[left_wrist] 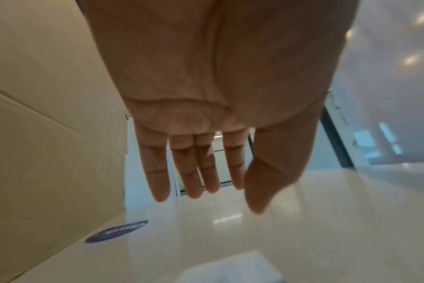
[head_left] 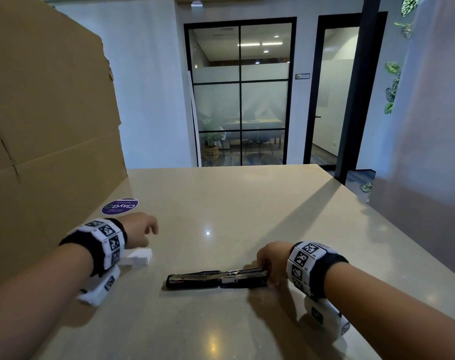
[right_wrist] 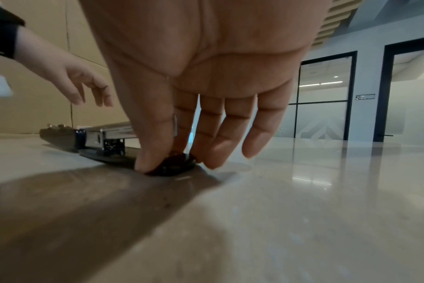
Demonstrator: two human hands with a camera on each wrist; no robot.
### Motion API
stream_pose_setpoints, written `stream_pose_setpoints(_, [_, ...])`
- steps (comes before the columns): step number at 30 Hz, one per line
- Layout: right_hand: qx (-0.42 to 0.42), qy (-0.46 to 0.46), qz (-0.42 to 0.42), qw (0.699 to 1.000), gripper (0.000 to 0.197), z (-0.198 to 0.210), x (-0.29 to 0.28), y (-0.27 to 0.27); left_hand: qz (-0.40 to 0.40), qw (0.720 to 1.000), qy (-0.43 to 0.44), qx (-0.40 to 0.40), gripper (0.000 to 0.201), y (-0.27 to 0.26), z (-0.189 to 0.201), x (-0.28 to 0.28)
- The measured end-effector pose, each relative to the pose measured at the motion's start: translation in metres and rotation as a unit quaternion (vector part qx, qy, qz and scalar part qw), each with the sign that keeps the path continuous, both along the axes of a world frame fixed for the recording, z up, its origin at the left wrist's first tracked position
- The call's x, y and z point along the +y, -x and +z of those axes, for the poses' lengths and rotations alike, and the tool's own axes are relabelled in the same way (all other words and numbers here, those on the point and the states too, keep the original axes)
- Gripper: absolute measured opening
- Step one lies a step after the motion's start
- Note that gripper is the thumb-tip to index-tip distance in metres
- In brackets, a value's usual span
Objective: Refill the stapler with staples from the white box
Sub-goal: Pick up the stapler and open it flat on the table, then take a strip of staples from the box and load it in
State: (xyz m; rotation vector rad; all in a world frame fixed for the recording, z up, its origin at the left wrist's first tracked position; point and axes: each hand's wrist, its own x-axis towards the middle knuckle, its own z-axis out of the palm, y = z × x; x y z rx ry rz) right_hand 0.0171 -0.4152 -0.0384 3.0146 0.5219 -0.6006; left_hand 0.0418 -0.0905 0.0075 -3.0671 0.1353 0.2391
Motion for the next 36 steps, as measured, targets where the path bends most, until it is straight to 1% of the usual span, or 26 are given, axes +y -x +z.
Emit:
stream_pose_setpoints(2, [0.0,0.003,0.001,1.0,0.042,0.0,0.001,-0.001,0.033,0.999,-0.027,0.026,0.046,-0.005,-0.001,0.018])
stream_pose_setpoints(4, [-0.004,0.01,0.004,1.0,0.04,-0.001,0.002,-0.001,0.056,0.994,-0.065,0.074,0.055,-0.006,-0.009,0.026])
stream_pose_setpoints(5, [-0.005,0.015,0.008,1.0,0.04,-0.001,0.001,-0.002,0.06,0.991,-0.082,0.09,0.056,-0.007,-0.014,0.028])
stream_pose_setpoints(7, [-0.006,0.017,0.011,1.0,0.041,0.0,0.0,-0.002,0.057,0.99,-0.093,0.09,0.052,-0.01,-0.024,0.026])
stream_pose_setpoints(10, [0.004,0.011,0.009,1.0,0.042,0.002,0.0,-0.003,0.038,0.994,-0.081,0.062,0.044,-0.015,-0.031,0.016])
stream_pose_setpoints(16, [0.02,-0.001,0.008,1.0,0.042,0.004,-0.003,-0.003,-0.021,0.994,-0.09,0.066,0.032,-0.027,-0.037,-0.034])
stream_pose_setpoints(18, [0.023,-0.005,0.007,1.0,0.042,0.005,-0.004,-0.002,-0.043,0.993,-0.084,0.064,0.035,-0.032,-0.037,-0.051])
stream_pose_setpoints(20, [0.02,-0.009,0.007,1.0,0.042,0.004,-0.005,-0.003,-0.068,0.993,-0.072,0.066,0.042,-0.035,-0.037,-0.068])
stream_pose_setpoints(23, [0.001,-0.038,0.0,0.999,0.038,0.004,-0.007,-0.002,-0.103,0.993,-0.024,0.061,0.054,-0.038,-0.035,-0.094])
stream_pose_setpoints(26, [0.003,-0.087,-0.026,0.996,0.033,0.009,-0.012,-0.004,-0.133,0.988,0.054,0.06,0.057,-0.037,-0.029,-0.118])
stream_pose_setpoints(28, [-0.012,-0.112,-0.031,0.993,0.03,0.014,-0.014,-0.005,-0.146,0.98,0.115,0.071,0.058,-0.035,-0.026,-0.131])
stream_pose_setpoints(32, [-0.101,-0.156,-0.01,0.983,0.026,0.026,-0.011,-0.012,-0.168,0.954,0.23,0.096,0.057,-0.032,-0.023,-0.144])
stream_pose_setpoints(36, [-0.118,-0.156,0.035,0.98,0.037,0.031,0.005,-0.016,-0.177,0.917,0.331,0.138,0.041,-0.027,-0.022,-0.147])
